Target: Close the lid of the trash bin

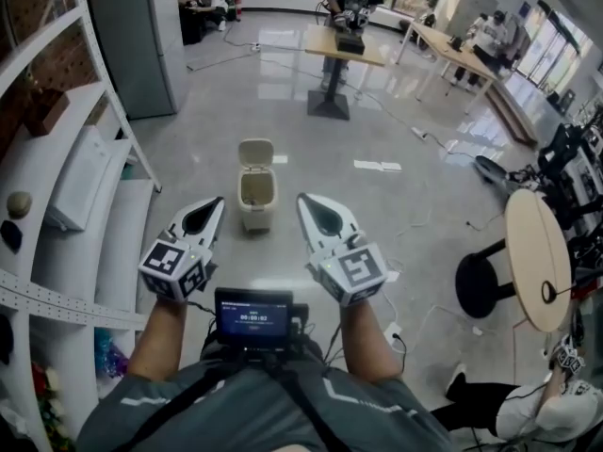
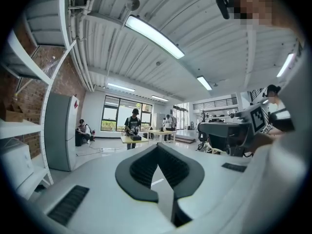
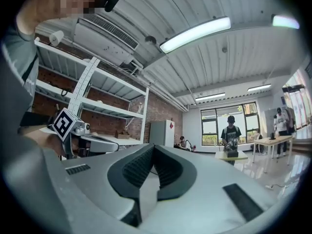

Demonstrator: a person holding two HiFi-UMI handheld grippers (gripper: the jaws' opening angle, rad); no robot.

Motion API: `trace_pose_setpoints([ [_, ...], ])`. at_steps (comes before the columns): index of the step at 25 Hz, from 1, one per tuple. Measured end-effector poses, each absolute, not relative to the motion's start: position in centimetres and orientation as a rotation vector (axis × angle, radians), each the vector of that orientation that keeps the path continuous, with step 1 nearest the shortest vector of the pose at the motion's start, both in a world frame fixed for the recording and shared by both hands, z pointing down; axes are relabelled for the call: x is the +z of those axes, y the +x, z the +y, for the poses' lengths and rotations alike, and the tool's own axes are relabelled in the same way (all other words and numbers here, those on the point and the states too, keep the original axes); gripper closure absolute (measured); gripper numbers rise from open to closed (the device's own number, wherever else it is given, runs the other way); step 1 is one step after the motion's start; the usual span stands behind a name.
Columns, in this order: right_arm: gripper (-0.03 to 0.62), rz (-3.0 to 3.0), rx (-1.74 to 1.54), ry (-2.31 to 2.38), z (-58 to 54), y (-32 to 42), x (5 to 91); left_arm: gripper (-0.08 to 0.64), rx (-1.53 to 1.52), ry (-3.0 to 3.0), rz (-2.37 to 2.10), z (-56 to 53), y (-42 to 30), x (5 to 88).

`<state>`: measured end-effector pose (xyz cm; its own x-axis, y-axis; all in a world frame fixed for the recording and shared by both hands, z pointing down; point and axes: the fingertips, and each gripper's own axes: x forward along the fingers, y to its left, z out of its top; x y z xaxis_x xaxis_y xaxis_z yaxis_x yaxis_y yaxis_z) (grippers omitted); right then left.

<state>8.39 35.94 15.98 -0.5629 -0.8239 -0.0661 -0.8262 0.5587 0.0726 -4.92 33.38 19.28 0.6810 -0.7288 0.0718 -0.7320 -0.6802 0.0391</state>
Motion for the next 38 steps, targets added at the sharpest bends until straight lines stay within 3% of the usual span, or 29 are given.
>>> trace_pose_setpoints([
  [8,0.600,2.749,0.022,-1.470,31.0,9.2,16.1,0.566,0.069,2.838,-1.174,28.6,-3.3,19.2],
  [38,0.599,2.653,-0.136,-1.702,5.6,4.6,16.7,0.566,-0.030,2.809,-1.058,3.0,-10.0,19.6],
])
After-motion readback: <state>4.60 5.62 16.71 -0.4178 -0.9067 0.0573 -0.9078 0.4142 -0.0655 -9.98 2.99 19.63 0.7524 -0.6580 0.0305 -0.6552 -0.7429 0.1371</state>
